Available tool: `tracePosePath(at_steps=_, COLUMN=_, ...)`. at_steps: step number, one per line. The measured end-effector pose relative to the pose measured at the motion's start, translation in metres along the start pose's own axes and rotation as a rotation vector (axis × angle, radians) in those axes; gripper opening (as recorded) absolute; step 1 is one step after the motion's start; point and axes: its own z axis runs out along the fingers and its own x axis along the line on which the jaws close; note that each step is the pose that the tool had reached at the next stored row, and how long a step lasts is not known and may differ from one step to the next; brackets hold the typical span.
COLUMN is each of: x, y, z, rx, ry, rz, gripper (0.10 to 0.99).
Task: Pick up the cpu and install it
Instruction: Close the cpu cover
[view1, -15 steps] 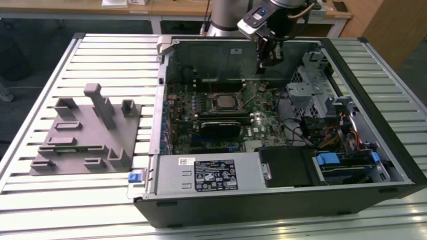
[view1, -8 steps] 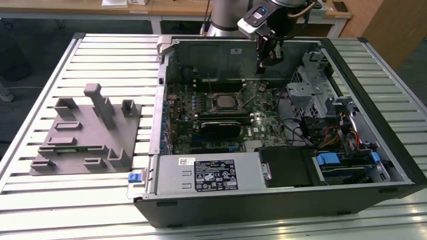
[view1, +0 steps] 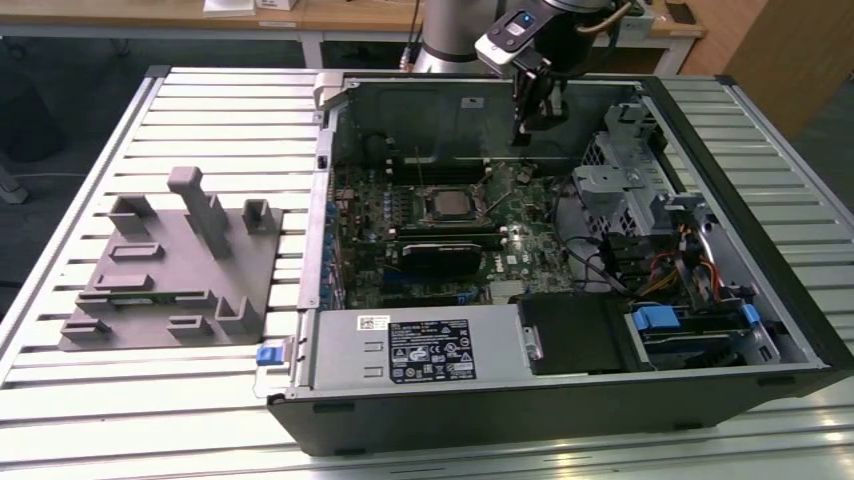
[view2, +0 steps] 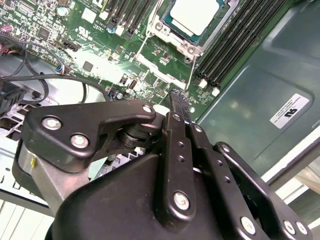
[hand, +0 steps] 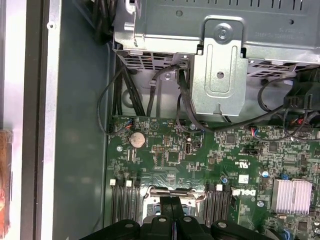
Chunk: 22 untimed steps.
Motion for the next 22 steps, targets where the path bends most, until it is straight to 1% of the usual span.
tracePosePath(at_steps=22, x=0.0, y=-0.0003, z=-0.0048, rx=0.006, ry=0.0002, rz=0.0, gripper=0.106)
